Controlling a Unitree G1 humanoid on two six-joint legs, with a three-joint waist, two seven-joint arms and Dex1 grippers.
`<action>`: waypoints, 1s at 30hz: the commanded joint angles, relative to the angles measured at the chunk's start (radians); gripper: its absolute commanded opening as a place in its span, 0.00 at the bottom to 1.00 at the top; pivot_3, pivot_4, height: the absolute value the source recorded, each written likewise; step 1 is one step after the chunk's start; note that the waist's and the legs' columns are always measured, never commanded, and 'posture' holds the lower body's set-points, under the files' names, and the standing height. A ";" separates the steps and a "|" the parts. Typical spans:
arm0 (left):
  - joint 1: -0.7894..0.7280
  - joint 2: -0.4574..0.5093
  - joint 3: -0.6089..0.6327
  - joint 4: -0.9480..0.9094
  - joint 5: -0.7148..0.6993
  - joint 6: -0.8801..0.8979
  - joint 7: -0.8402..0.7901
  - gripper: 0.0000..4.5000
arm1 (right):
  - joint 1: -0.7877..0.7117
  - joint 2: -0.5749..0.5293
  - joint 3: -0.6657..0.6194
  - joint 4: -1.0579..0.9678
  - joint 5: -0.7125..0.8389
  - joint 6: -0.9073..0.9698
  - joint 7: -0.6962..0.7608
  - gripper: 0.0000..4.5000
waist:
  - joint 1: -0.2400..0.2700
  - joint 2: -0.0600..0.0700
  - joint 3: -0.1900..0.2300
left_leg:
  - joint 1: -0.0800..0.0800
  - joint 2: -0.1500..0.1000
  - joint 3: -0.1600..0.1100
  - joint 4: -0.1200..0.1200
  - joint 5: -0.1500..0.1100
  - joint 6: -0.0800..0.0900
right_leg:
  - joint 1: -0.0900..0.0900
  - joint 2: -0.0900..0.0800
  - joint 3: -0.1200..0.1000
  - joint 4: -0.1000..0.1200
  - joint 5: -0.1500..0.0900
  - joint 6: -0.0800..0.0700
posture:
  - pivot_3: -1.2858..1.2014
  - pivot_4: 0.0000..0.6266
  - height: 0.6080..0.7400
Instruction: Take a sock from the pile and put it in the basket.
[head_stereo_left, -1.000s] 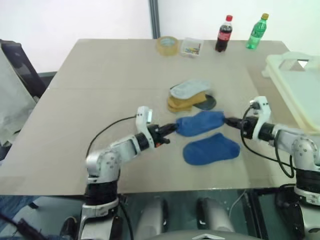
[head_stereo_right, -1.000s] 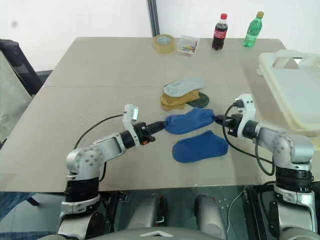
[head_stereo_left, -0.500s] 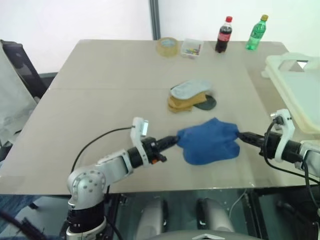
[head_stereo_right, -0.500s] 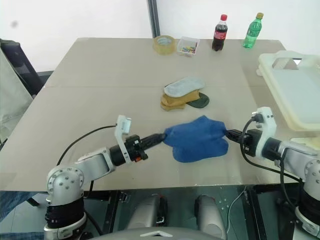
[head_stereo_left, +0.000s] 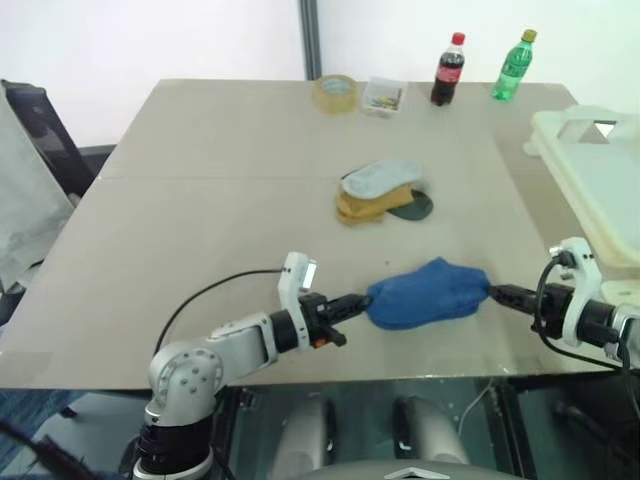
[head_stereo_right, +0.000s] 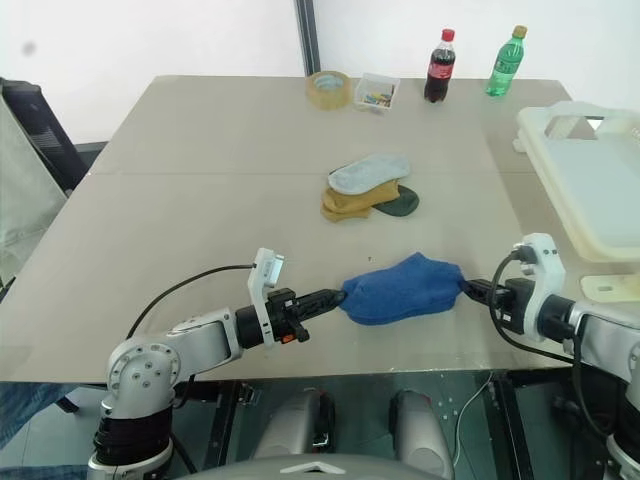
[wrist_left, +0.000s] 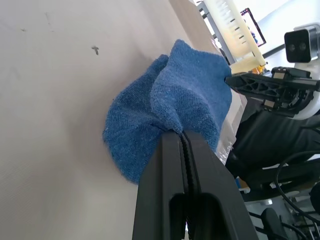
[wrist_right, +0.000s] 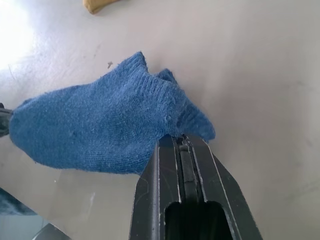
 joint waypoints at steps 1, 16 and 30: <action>0.009 0.016 -0.009 -0.036 -0.001 -0.030 -0.003 0.00 | 0.014 -0.002 -0.023 -0.025 0.016 -0.004 -0.018 0.00 | 0.000 0.000 0.000 | 0.000 0.000 0.000 0.000 0.000 0.000 | 0.000 0.000 0.000 0.000 0.000 0.000 | 0.52 0.24 1.00; 0.012 0.024 -0.081 0.024 0.089 -0.102 -0.037 0.00 | 0.033 -0.003 0.027 -0.001 -0.021 -0.054 -0.063 0.00 | 0.000 0.000 0.000 | -0.001 0.000 0.000 0.000 0.000 0.000 | -0.001 0.000 0.000 -0.001 0.000 0.000 | 0.52 0.24 1.00; 0.016 0.014 -0.086 0.042 0.099 -0.094 -0.025 0.00 | 0.030 0.001 0.083 0.017 -0.037 -0.091 -0.076 0.00 | 0.000 0.000 0.000 | -0.001 0.001 0.000 0.000 0.000 0.000 | -0.001 -0.001 0.000 -0.001 0.000 0.000 | 0.52 0.24 1.00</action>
